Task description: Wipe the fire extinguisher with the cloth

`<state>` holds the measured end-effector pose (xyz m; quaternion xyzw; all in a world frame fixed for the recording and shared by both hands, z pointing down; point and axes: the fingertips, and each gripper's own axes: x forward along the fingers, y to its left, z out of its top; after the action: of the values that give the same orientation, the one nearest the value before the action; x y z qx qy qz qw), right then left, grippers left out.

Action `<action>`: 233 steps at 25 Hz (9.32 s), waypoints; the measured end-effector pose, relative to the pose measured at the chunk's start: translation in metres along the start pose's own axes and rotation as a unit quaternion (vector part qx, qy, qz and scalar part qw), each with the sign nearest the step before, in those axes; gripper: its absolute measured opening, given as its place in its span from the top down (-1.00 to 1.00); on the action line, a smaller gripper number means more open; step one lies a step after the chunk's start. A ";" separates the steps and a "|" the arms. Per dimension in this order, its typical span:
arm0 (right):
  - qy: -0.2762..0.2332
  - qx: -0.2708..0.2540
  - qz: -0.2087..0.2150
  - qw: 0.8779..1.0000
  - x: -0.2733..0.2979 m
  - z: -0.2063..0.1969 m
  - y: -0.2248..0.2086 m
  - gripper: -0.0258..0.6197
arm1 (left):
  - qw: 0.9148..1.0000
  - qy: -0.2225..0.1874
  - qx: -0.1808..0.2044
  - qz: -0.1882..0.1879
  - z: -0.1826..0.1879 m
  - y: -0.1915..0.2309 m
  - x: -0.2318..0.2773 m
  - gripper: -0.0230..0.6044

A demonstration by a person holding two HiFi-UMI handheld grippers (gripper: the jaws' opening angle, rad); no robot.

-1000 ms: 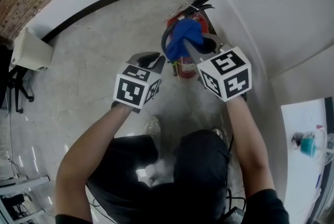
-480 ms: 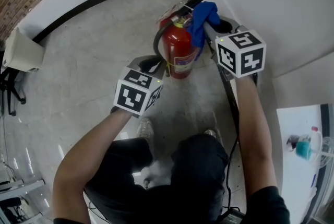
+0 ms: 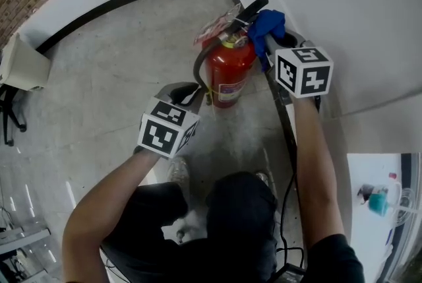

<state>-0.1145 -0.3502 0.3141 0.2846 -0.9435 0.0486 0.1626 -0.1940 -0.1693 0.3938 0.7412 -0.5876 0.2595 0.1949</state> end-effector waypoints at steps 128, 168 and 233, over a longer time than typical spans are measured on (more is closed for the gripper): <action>0.021 -0.017 0.102 0.994 -0.035 -0.055 0.167 0.81 | 0.996 0.003 -0.076 0.042 -0.073 -0.032 -0.036 0.91; 0.183 0.075 0.111 0.974 0.070 -0.309 0.176 0.81 | 0.985 0.092 -0.142 0.019 -0.174 -0.008 0.043 0.91; -0.072 -0.124 0.041 0.989 -0.022 0.008 0.031 0.81 | 0.997 0.046 0.062 -0.004 -0.004 -0.030 -0.005 0.91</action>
<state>-0.1170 -0.3143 0.2991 0.2260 -0.9623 -0.0825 0.1264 -0.1666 -0.1564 0.3943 0.7413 -0.5582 0.3283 0.1765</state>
